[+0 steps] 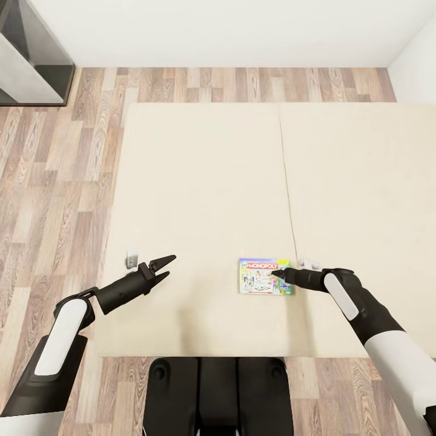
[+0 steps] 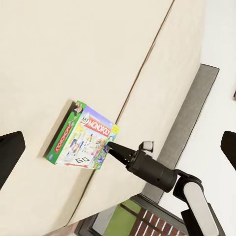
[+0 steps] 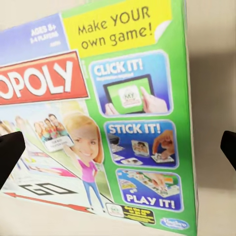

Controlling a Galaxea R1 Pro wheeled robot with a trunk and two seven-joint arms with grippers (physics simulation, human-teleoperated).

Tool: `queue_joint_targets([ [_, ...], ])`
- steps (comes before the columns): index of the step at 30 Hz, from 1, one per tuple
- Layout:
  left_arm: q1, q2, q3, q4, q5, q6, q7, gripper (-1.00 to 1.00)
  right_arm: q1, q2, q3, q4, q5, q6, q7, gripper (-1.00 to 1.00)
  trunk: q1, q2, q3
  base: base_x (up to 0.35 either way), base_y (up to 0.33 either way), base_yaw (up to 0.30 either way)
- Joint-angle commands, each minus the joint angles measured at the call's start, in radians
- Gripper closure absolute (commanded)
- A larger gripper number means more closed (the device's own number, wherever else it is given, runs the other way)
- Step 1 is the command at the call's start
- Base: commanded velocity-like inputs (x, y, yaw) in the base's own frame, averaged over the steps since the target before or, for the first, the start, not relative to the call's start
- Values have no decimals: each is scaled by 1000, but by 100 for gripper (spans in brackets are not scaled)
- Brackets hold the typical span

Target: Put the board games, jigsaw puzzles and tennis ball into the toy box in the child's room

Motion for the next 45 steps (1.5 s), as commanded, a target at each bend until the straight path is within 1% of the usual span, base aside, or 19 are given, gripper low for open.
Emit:
queue_joint_targets([
  [1, 0, 0, 1, 0, -8, 4, -8, -100, -1, -1, 1, -1, 5, 3, 5, -100, 1, -2, -1, 0, 0, 0],
  [21, 0, 0, -1, 0, -9, 4, -9, -100, -2, 2, 1, -1, 5, 3, 5, -100, 1, -2, -1, 0, 1, 0],
  [33, 0, 0, -5, -1, -9, 4, -10, -100, -2, 2, 1, -1, 6, 3, 5, -100, 1, -2, -1, 0, 90, 0],
  [45, 0, 0, -6, -1, -11, 4, -10, -100, 0, 2, 1, -1, 6, 2, 5, -100, 1, -2, -1, 0, 25, 0],
])
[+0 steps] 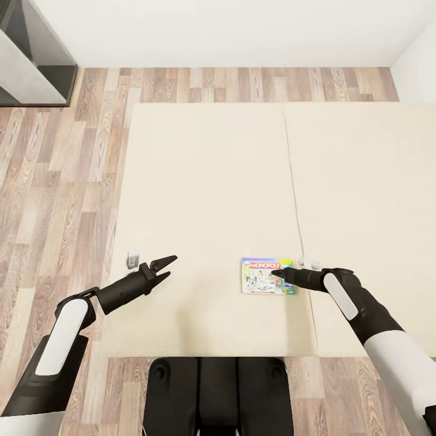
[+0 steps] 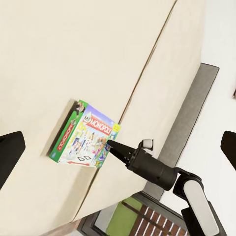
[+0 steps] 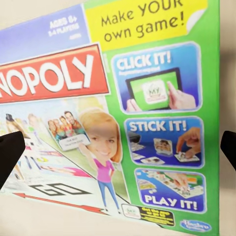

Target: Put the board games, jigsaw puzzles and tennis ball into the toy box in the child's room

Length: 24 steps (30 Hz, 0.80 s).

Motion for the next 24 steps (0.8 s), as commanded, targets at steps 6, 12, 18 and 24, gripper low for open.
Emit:
queue_joint_targets([
  [6, -1, 0, 1, 0, -8, 4, -8, -100, 0, -1, 2, 0, 4, 2, 5, -100, 1, -2, -1, 0, 6, 0],
  [12, -1, 0, 1, 0, -9, 4, -7, -100, 0, -1, 2, 0, 4, 2, 5, -100, 1, -2, -1, 0, 2, 0],
  [18, -1, 0, 2, 1, -9, 4, -7, -100, 0, -2, 2, 0, 4, 2, 5, -100, 1, -2, -1, 0, 1, 0],
  [24, -1, 0, 2, 1, -9, 4, -8, -100, 0, -1, 2, 0, 4, 2, 5, -100, 1, -2, -1, 0, 0, 0],
])
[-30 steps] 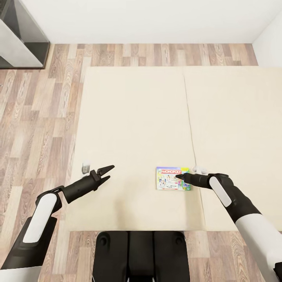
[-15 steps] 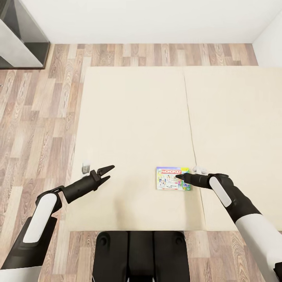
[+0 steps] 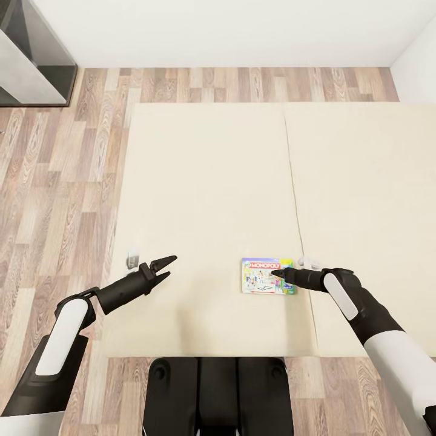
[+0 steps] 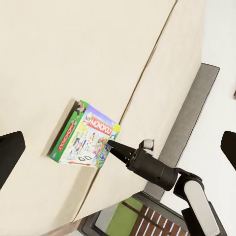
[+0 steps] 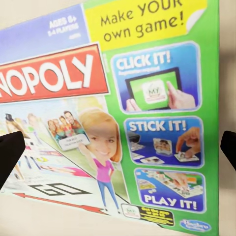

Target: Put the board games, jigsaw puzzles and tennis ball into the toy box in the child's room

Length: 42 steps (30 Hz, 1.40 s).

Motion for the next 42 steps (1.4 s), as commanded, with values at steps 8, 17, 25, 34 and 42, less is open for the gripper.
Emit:
queue_joint_targets([
  [8, -1, 1, 1, 0, -8, 5, -8, -100, 0, -1, 2, 0, 5, 3, 5, -100, 1, -2, -1, 0, 28, 0],
  [17, 0, 1, 1, 0, -7, 5, -9, -100, 0, -1, 2, 0, 4, 3, 5, -100, 1, -2, -1, 0, 182, 0],
  [25, -1, 1, 1, 1, -7, 5, -9, -100, 0, -1, 2, 0, 4, 3, 5, -100, 1, -2, -1, 0, 258, 0],
  [34, 0, 1, 2, 0, -7, 5, -9, -100, 1, -1, 4, 0, 4, 3, 5, -100, 1, -2, -1, 0, 279, 0],
  [42, 0, 1, 3, 1, -7, 5, -9, -100, 1, -1, 4, 0, 4, 3, 5, -100, 1, -2, -1, 0, 270, 0],
])
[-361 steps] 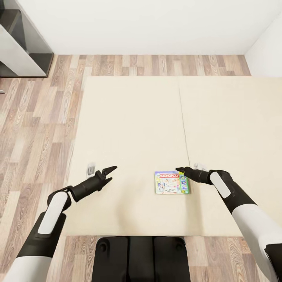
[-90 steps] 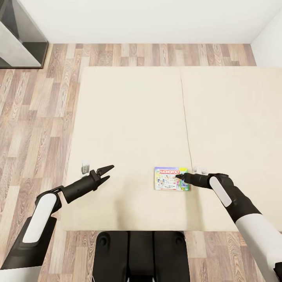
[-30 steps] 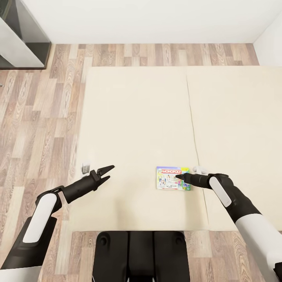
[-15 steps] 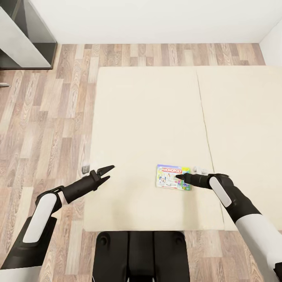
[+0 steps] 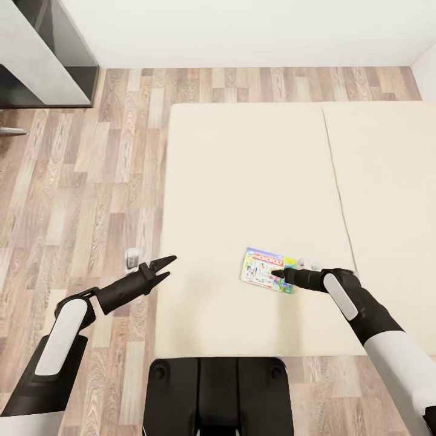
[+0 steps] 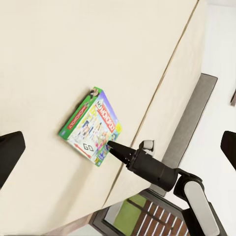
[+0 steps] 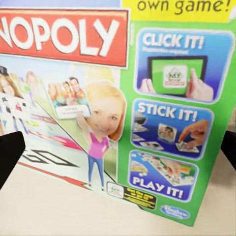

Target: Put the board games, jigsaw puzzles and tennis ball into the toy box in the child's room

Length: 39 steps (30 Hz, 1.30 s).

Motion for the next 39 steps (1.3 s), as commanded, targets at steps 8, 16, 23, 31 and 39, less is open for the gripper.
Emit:
queue_joint_targets([
  [8, -1, 0, 2, 0, -8, 4, -9, -100, 0, -1, 1, -1, 3, 4, 5, -100, 1, -2, -1, 0, 115, 0],
  [16, -1, 0, 3, 0, -8, 4, -9, -100, -1, -2, 0, -1, 3, 4, 5, -100, 1, -2, -1, 0, 31, 0],
  [23, 0, 0, 4, 1, -8, 4, -9, -100, -1, -5, -2, -1, 3, 3, 4, -100, 1, -2, -1, 0, 9, 0],
  [31, 0, 0, 4, 1, -8, 4, -9, -100, -11, -12, -5, -2, 3, 3, 2, -100, 1, -2, -1, 0, 3, 0],
  [39, 0, 0, 4, 1, -8, 4, -9, -100, -34, -15, -9, -1, 3, 3, 1, -100, 1, -2, -1, 0, 1, 0],
])
